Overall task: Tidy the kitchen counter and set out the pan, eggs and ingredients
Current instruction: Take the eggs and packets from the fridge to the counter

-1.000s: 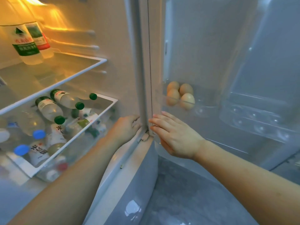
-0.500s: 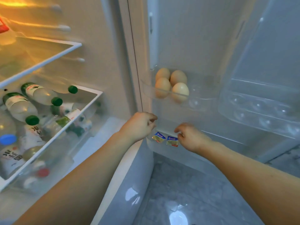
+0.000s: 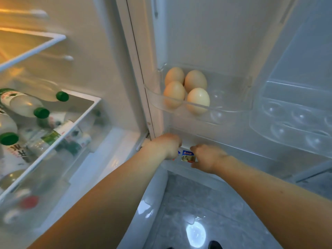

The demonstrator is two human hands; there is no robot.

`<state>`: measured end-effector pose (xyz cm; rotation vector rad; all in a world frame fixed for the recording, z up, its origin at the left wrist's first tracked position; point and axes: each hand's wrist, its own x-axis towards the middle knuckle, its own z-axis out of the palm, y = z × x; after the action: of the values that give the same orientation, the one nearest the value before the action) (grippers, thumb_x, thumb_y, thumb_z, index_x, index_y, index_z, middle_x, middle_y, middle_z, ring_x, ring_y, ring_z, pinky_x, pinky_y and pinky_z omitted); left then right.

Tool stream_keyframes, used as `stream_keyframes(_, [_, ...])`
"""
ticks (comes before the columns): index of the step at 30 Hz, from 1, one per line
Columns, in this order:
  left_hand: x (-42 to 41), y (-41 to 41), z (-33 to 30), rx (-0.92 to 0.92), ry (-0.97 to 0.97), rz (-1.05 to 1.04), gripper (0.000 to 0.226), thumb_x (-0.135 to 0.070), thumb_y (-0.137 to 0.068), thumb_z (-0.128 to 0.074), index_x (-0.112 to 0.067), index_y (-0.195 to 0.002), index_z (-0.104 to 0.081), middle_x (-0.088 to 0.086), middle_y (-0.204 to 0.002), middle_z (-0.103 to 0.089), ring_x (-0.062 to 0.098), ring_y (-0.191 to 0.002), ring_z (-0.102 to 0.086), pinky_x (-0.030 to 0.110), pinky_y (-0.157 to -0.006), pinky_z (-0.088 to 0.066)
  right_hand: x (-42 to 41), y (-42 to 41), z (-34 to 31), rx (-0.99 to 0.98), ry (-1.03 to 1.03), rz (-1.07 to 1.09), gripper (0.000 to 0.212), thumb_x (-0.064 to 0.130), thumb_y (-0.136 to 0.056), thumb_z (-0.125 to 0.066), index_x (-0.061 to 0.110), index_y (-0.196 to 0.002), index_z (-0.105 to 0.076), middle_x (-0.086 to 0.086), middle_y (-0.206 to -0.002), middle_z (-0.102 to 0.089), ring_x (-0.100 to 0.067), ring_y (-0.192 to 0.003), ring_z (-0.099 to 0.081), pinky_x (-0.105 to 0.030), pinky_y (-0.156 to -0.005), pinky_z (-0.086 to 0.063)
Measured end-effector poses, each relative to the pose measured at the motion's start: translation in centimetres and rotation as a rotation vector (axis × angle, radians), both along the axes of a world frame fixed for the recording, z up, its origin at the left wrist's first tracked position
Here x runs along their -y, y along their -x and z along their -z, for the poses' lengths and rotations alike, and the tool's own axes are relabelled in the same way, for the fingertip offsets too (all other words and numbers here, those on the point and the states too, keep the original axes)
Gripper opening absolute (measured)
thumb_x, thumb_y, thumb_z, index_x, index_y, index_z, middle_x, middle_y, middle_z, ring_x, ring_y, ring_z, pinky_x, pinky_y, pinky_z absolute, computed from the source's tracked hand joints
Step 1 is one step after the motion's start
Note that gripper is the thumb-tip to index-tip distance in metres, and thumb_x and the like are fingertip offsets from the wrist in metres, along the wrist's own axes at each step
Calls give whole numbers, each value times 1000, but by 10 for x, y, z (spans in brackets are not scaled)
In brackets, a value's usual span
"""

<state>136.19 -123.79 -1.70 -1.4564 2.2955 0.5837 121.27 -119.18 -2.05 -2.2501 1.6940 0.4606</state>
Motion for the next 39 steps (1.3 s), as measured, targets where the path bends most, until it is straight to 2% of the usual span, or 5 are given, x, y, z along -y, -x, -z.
stream_keyframes(5, [2, 11, 4, 123, 86, 137, 17, -6, -91, -53, -5, -106, -60, 13, -104, -62, 26, -83, -54, 31, -64, -38, 1, -5, 15, 19, 11, 33, 48, 41, -89, -57, 13, -127, -48, -9, -126, -52, -31, -113, -55, -34, -84, -44])
stream_keyframes(11, [7, 12, 18, 238, 149, 277, 17, -10, -92, -53, -9, -106, -62, 10, -106, -62, 28, -93, -61, 32, -65, -42, 3, -2, 24, 40, 41, 46, 44, 35, -91, -58, 12, -127, -50, -9, -126, -49, -30, -114, -53, -35, -86, -43])
stream_keyframes(28, [14, 11, 30, 300, 154, 408, 20, -11, -86, -57, -10, -105, -65, 9, -103, -62, 27, -89, -62, 32, -65, -46, 8, -5, 30, 56, 37, 52, 35, 29, -90, -55, 11, -120, -51, -9, -121, -52, -29, -106, -58, -32, -75, -42])
stream_keyframes(35, [12, 12, 14, 294, 133, 434, 23, -17, -86, -58, -10, -107, -63, 9, -105, -61, 27, -91, -61, 30, -59, -38, 3, 10, 14, 251, -70, 266, 23, 31, -83, -62, 13, -95, -54, -8, -102, -60, -27, -87, -58, -28, -65, -41])
stream_keyframes(39, [1, 3, -18, 117, 193, 313, 23, -21, -83, -56, -11, -104, -58, 8, -104, -54, 26, -94, -54, 32, -65, -39, -1, 16, -2, 424, 25, 357, 18, 26, -80, -61, 11, -91, -60, -7, -86, -63, -27, -81, -61, -33, -64, -46])
